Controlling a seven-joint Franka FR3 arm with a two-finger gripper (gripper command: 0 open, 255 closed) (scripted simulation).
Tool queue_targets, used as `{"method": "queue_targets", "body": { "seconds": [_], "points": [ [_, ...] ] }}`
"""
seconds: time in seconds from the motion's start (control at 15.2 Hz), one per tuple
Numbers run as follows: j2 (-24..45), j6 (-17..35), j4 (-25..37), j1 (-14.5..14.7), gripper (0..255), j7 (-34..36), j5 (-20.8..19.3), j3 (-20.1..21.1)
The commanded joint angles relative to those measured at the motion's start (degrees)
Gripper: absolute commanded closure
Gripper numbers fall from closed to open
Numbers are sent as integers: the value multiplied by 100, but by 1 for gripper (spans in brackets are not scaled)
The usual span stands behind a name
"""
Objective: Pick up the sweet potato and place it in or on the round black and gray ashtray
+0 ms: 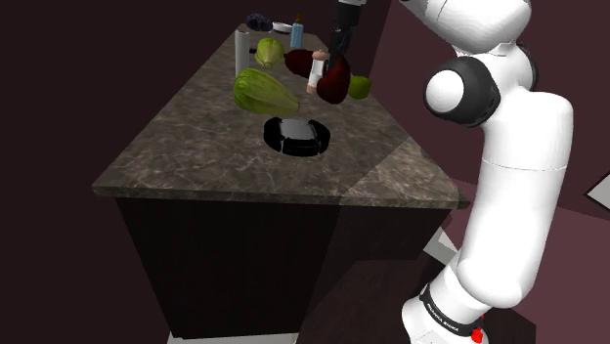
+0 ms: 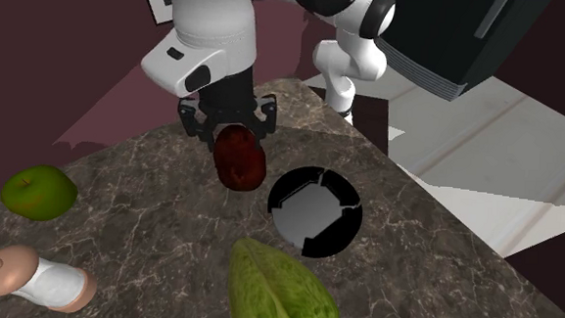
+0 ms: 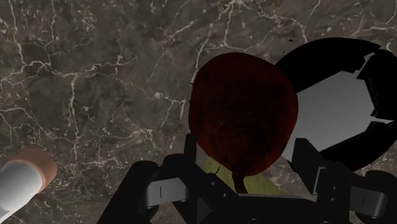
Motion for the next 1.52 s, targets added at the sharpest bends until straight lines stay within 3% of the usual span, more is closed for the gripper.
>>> {"method": "queue_targets", "body": {
  "seconds": [0.0, 0.07, 0.59, 0.79, 0.92, 0.99, 1.06, 1.45],
  "points": [
    [270, -363, 633, -112, 255, -15, 86, 2],
    [333, -440, 773, -138, 255, -15, 104, 6],
    [153, -735, 911, 687, 255, 969, -56, 231],
    [376, -1044, 1450, 923, 255, 1347, -45, 327],
    [888, -1535, 2460, 947, 255, 1590, 39, 416],
    [335, -1014, 1380, 1144, 255, 1564, -71, 343],
    [107, -766, 897, 1265, 255, 1550, -93, 253],
    [-601, 166, -733, 1463, 255, 1586, -293, 281]
  ]
}}
